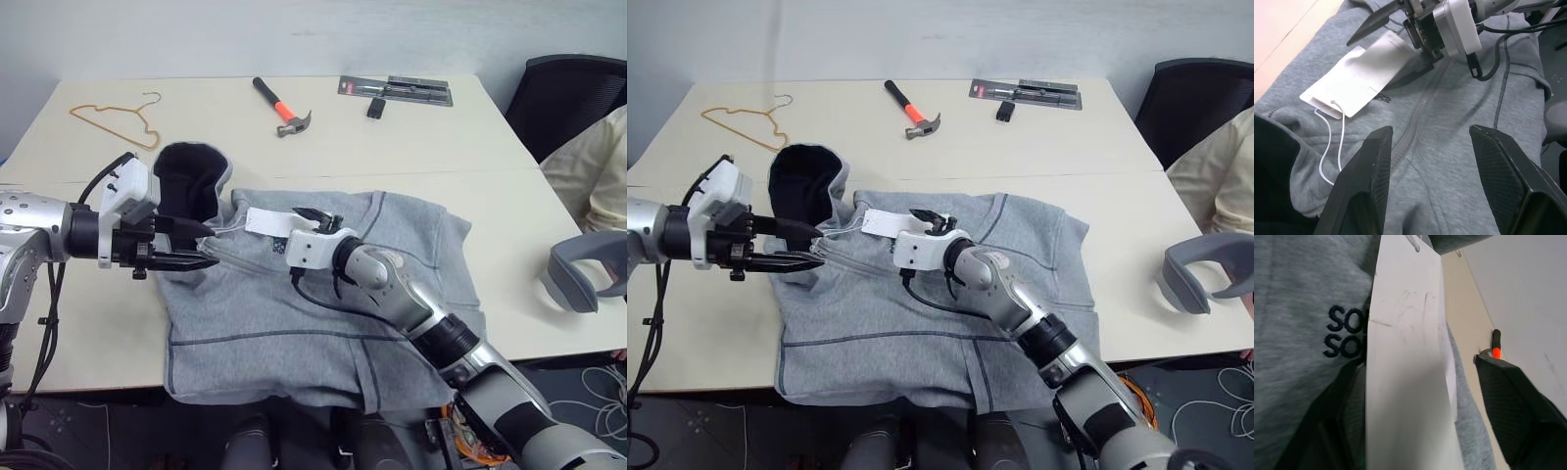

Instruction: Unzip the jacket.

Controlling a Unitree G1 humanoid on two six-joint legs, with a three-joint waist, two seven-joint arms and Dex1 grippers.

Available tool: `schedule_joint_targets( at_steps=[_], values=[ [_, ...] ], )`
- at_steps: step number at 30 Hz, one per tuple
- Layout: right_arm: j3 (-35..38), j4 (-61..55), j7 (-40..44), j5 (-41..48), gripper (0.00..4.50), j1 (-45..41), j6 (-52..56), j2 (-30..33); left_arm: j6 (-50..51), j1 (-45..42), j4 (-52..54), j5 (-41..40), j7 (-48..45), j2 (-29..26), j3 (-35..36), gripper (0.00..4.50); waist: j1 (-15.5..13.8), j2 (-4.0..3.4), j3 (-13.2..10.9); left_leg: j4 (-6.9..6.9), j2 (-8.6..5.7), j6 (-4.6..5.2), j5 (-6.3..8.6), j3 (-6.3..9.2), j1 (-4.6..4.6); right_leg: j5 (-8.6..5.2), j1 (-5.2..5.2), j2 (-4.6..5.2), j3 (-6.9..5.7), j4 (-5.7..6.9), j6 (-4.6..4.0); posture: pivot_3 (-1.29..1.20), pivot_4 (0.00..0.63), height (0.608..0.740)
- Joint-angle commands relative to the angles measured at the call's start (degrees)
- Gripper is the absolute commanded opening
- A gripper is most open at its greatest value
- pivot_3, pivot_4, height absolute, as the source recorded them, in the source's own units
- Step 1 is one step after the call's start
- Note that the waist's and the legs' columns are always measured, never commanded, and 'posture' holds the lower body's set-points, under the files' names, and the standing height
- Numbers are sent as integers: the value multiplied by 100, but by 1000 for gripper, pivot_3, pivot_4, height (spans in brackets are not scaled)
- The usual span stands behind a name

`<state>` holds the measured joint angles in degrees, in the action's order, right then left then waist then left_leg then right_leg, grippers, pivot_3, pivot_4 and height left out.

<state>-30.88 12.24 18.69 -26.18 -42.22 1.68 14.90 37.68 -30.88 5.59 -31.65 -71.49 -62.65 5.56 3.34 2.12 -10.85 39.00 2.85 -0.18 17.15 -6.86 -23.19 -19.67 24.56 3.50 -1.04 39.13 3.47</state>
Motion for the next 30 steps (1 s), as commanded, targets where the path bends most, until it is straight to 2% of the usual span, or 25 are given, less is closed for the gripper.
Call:
schedule_joint_targets(
  at_steps=[1, 2, 5, 11, 16, 19, 22, 25, 28, 30],
  values=[
    [68, 318, -281, -158, 2768, -222, -351, -235, -484, -214, -512, 417, -10, 18, -98, 2624, -3, 0, 0, 0, 0, 0, 0, 0, 0, 0, 0, 0, 0, 4, 0, 0, 150, 740],
    [52, 385, -296, -172, 2768, -239, -411, -269, -588, -262, -646, 515, -24, 32, -152, 2624, -4, 0, 0, 0, 0, 0, 0, 0, 0, 0, -1, 1, -1, 11, 0, 0, 150, 740],
    [91, 540, -293, -137, 2166, -242, -607, -337, -954, -486, -1109, 856, -127, 81, -373, 2624, -2, 0, 0, 2, -1, 0, 0, -1, 1, 0, 0, 0, -2, 7, 0, 0, 150, 740],
    [171, 611, -286, -148, 32, -181, -717, -339, -1275, -917, -1602, 1171, -331, 221, -622, 2624, -7, 0, 0, 0, 0, 0, 0, -2, -2, 0, 0, 0, -3, 17, 0, 0, 150, 740],
    [258, 625, -316, -150, 32, -138, -687, -311, -1223, -1062, -1629, 1167, -552, 310, -635, 2624, 1, 0, 0, 0, 1, 0, 0, -2, -1, 0, 1, 0, -2, 20, 0, 0, 150, 740],
    [391, 262, -239, -174, 32, 50, -541, -145, -1187, -1154, -1616, 1135, -774, 340, -685, 2624, -6, 0, 0, 1, 1, 0, 0, -2, -1, 0, 0, 1, -2, 20, 0, 0, 150, 740],
    [666, -515, -34, -149, 32, 434, -233, 98, -1268, -1244, -1681, 1190, -1142, 303, -818, 2624, -50, 0, 0, 3, -2, 1, 0, 0, -2, 0, -2, 4, -3, 19, 0, 0, 150, 740],
    [899, -1457, 254, -191, 32, 901, -63, 500, -1958, -1444, -2210, 1747, -1107, 392, -1090, 2624, -69, 0, 0, 5, -4, 2, 1, -1, -2, 1, -3, 4, -2, 19, 1, 0, 150, 740],
    [1188, -2483, 655, -124, 32, 1547, 62, 1027, -2752, -1857, -3019, 2177, -976, 753, -1310, 2624, -129, 0, 0, 6, -4, 2, 1, 0, -1, 0, -2, 2, -3, 4, 1, 0, 150, 740],
    [1341, -2975, 856, -62, 32, 1925, 195, 1237, -2843, -2177, -3427, 2173, -986, 1088, -1321, 2624, -179, 1, 0, 8, -3, 2, 1, -1, -1, 1, -3, 0, -5, -3, 1, 0, 150, 740]
  ],
)
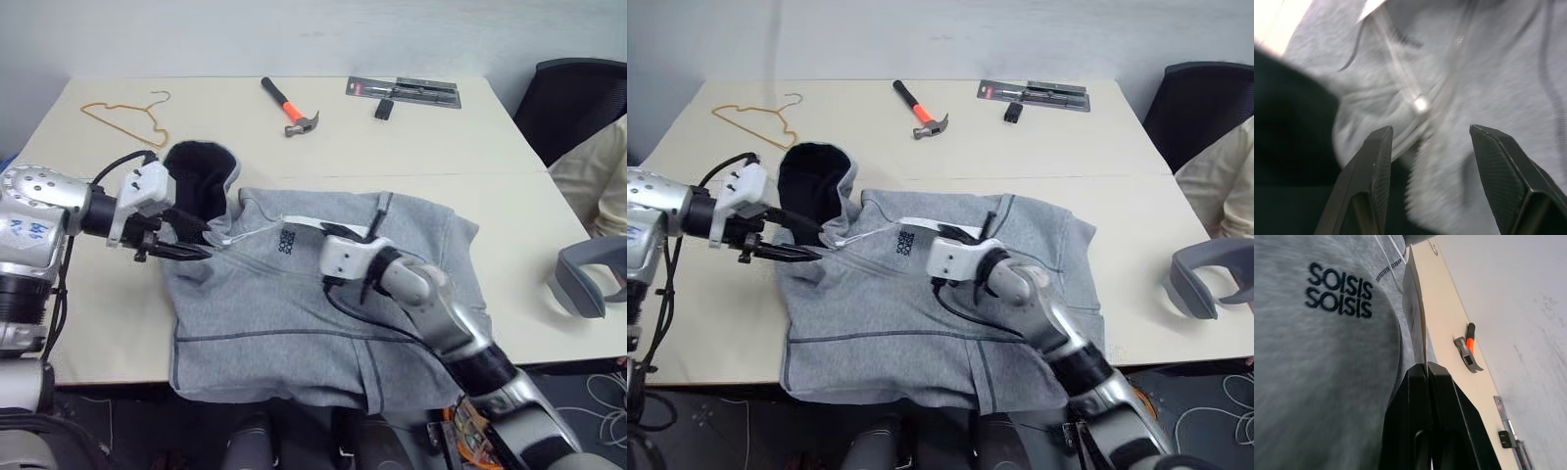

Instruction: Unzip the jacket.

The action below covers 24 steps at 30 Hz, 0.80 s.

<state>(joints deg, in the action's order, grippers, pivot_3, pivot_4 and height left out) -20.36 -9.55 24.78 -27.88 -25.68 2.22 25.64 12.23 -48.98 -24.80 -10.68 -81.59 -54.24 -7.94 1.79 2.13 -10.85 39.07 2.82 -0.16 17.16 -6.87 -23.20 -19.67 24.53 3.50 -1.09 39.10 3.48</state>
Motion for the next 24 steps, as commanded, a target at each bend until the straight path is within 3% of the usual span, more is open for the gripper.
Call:
schedule_joint_targets(
  at_steps=[1, 8, 12, 17, 24],
  values=[
    [323, -944, 285, 167, 32, 389, 204, 146, -365, -484, -560, 95, -7, 384, 18, 2624, -23, 2, 1, 2, 0, 1, 0, 0, -1, 1, 0, 1, 0, 0, 1, 0, 150, 740],
    [357, -1169, 199, 8, 32, 540, 708, -172, -816, -783, -1354, 343, -270, 1186, -214, 2624, -4, 3, 2, 3, 1, 2, -2, -6, 4, 3, 0, -2, 1, 4, 5, 0, 150, 740],
    [454, -1094, 150, -23, 32, 465, 907, -235, -920, -1030, -1665, 416, -667, 1366, -309, 2624, -15, 3, 2, 5, -1, 3, -2, -5, 2, 3, -1, 0, 0, 2, 5, 0, 150, 740],
    [531, -1098, 128, -82, 32, 507, 952, -146, -584, -1377, -1861, 138, -1078, 1111, -534, 2624, -1, 3, 2, 5, -2, 3, -2, -4, 1, 3, -1, 0, 0, 2, 5, 0, 150, 740],
    [661, -1211, 104, -95, 32, 545, 1083, -111, -1563, -1303, -2370, 615, -1091, 969, -1214, 2624, -20, 3, 2, 4, -2, 3, -2, -4, 3, 3, -1, 1, 0, 3, 5, 0, 150, 740]
  ],
)
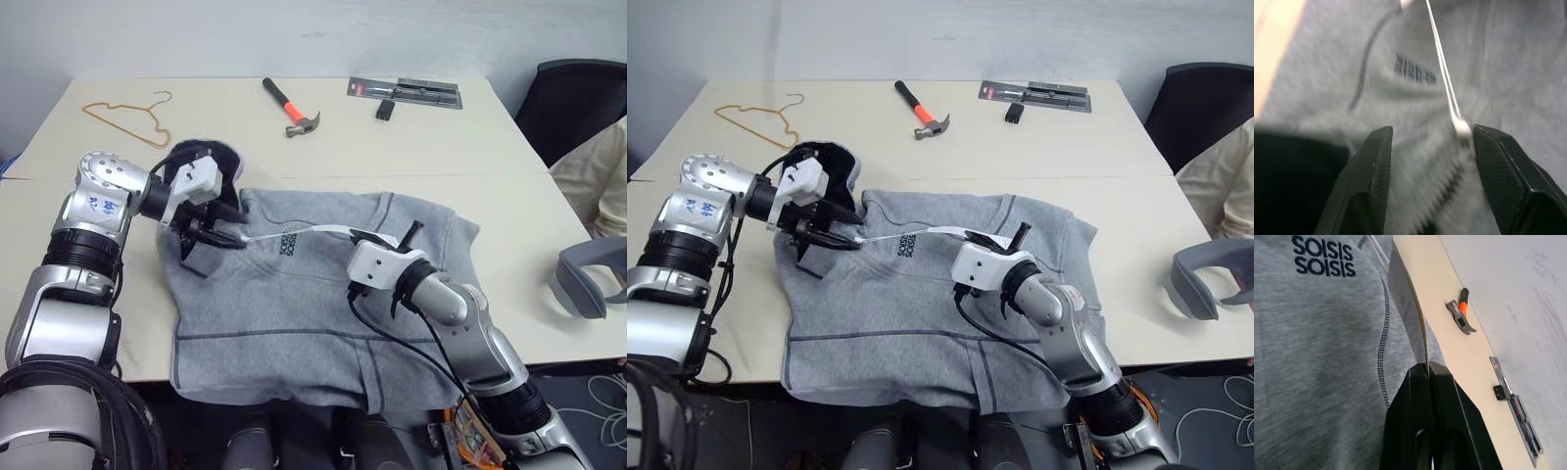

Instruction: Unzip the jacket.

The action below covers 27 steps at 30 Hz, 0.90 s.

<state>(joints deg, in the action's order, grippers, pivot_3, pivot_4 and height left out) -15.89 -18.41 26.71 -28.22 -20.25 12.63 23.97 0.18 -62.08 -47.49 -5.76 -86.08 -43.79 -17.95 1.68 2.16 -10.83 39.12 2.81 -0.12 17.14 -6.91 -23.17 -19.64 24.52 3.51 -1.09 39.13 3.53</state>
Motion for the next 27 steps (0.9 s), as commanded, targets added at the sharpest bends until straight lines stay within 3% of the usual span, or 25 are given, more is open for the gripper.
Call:
schedule_joint_targets(
  at_steps=[1, 7, 13, 18, 24, 27],
  values=[
    [227, -349, -74, -60, 32, 7, 55, 60, -467, 13, -149, 160, -642, -57, -287, 2624, -20, 0, 0, 0, -1, 1, 0, 0, 0, 0, 0, 1, -1, 0, 0, 0, 150, 740],
    [373, -534, -89, -95, 32, 136, 220, 128, -1866, 12, -1116, 1230, 322, 387, -679, 2624, -28, 0, 1, 1, -4, 4, 0, 1, -1, 0, -3, 3, -5, -2, 0, 0, 150, 740],
    [979, -1048, -282, -168, 32, 645, 718, 164, -2401, -150, -2043, 1876, 1184, 696, -739, 2624, -148, -34, 22, 4, -13, 17, -5, 3, 19, 4, -25, 10, -9, -2, 8, 0, 150, 740],
    [1716, -1689, -408, -103, 32, 1152, 1223, 56, -2548, -142, -2323, 2101, 1495, 627, -774, 2624, -182, -38, 30, -4, -13, 38, 8, 15, 99, 5, -119, 9, -17, -30, 9, 0, 150, 740],
    [2541, -2313, -355, 119, 32, 1672, 1305, 125, -2591, -73, -2444, 2176, 1690, 493, -749, 2624, -153, -51, 58, -4, -14, 34, 6, 12, 101, 7, -119, 8, -13, -27, 12, 0, 150, 740],
    [2568, -2454, -174, 398, 32, 1808, 1238, 123, -2390, -98, -2471, 1930, 1535, 539, -518, 2624, -77, -63, 118, -23, -7, 32, 9, 7, 117, 4, -120, -3, -9, -27, 8, 0, 150, 740]
  ],
)
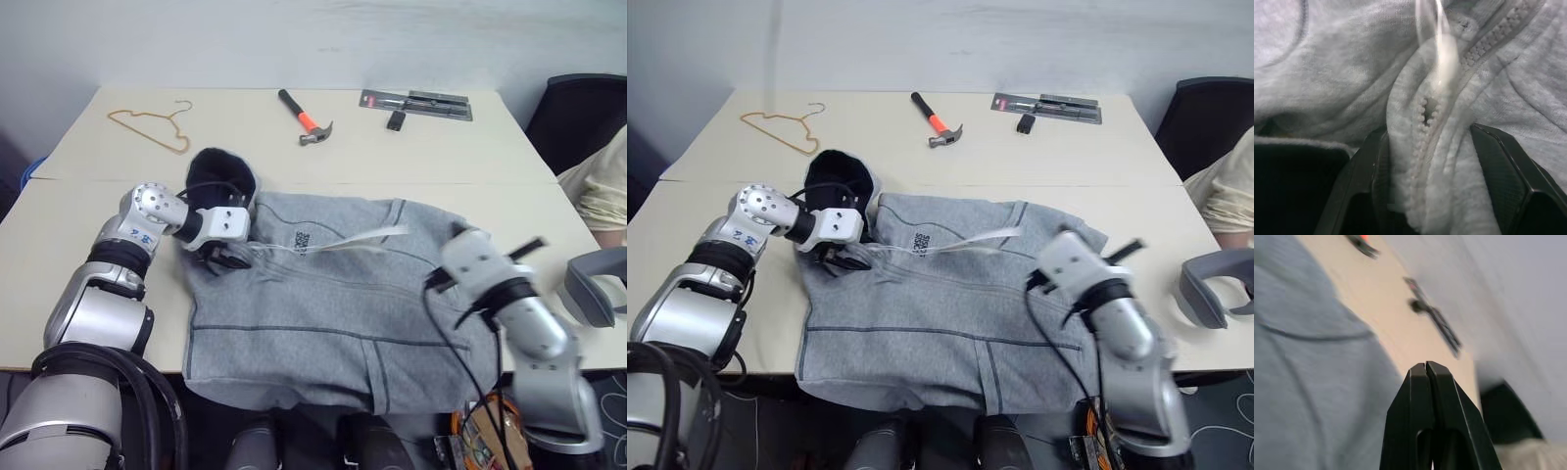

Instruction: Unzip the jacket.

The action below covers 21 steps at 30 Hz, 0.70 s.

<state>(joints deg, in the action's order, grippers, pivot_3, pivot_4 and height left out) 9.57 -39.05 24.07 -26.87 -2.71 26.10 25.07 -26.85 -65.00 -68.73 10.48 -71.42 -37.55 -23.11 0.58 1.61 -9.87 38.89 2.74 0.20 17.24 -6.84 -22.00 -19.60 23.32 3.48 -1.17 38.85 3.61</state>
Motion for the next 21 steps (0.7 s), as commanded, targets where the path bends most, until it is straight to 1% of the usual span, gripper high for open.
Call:
schedule_joint_targets(
  at_steps=[1, 3, 6, 7, 9, 12, 13, 14, 16, 18, 21],
  values=[
    [-113, -365, 159, 335, 32, 48, -135, 6, 415, 148, -322, 153, -87, -57, 144, 2624, 71, -16, 32, -10, 1, 4, 2, 0, 5, -2, -1, -2, 1, 0, -4, 0, 150, 740],
    [-453, -300, 340, 470, 32, 24, -121, 17, 595, 56, -230, -99, -470, -29, 413, 2624, 115, -16, 32, -39, -1, 7, 3, -2, 26, -5, -7, -6, 3, 1, -8, 0, 150, 740],
    [-883, -230, 506, 558, 32, -106, -68, 37, 970, -29, 104, -498, -1276, -48, 783, 2624, 118, -7, 27, -63, -2, -13, -9, -6, 27, -7, 2, -11, 5, -5, -11, 0, 150, 740],
    [-963, -225, 576, 692, 199, -180, -7, -6, 1099, -34, 256, -594, -1517, -73, 870, 2624, 117, -6, 26, -64, -1, -32, -19, -6, 14, -7, 13, -13, 5, -9, -12, 0, 150, 740],
    [-1067, -246, 670, 881, 556, -352, 177, -69, 1218, 3, 516, -654, -1797, -134, 951, 2624, 109, -2, 24, -60, 0, -36, -24, -2, -24, -7, 42, -14, 4, -15, -11, 0, 150, 740],
    [-1557, -192, 726, 953, 1506, -920, 615, -284, 1193, 101, 874, -596, -1965, -273, 951, 2624, 130, 3, 21, -61, 0, -31, -21, -1, -33, -6, 42, -2, 2, -31, -9, 0, 150, 740],
    [-1783, -163, 751, 999, 1903, -1164, 873, -438, 1258, 117, 999, -642, -2036, -320, 929, 2624, 142, 5, 20, -61, 0, -30, -20, -5, -32, -6, 44, 0, 6, -31, -9, 0, 150, 740],
    [-1955, -141, 772, 1031, 2145, -1347, 1099, -555, 1340, 127, 1105, -699, -2081, -355, 897, 2624, 144, 5, 20, -61, 1, -30, -21, -5, -32, -5, 43, 1, 6, -30, -8, 0, 150, 740],
    [-2363, -55, 898, 1154, 2825, -1633, 1704, -790, 1459, 214, 1421, -866, -2108, -474, 739, 2624, 130, 5, 20, -59, 2, -31, -22, 0, -30, -5, 43, 1, 3, -25, -9, 0, 150, 740],
    [-2821, 233, 927, 1236, 2825, -1944, 2166, -1053, 1648, 355, 1901, -1216, -2108, -692, 452, 2624, 131, 5, 20, -60, 5, -32, -22, 4, -30, -6, 43, 1, 1, -24, -10, 0, 150, 740],
    [-3162, 516, 868, 1338, 2825, -2233, 2518, -1297, 1960, 536, 2562, -1696, -2108, -948, 125, 2624, 139, 5, 20, -63, 4, -31, -22, 3, -32, -6, 44, 4, 5, -19, -11, 0, 150, 740]
  ],
)
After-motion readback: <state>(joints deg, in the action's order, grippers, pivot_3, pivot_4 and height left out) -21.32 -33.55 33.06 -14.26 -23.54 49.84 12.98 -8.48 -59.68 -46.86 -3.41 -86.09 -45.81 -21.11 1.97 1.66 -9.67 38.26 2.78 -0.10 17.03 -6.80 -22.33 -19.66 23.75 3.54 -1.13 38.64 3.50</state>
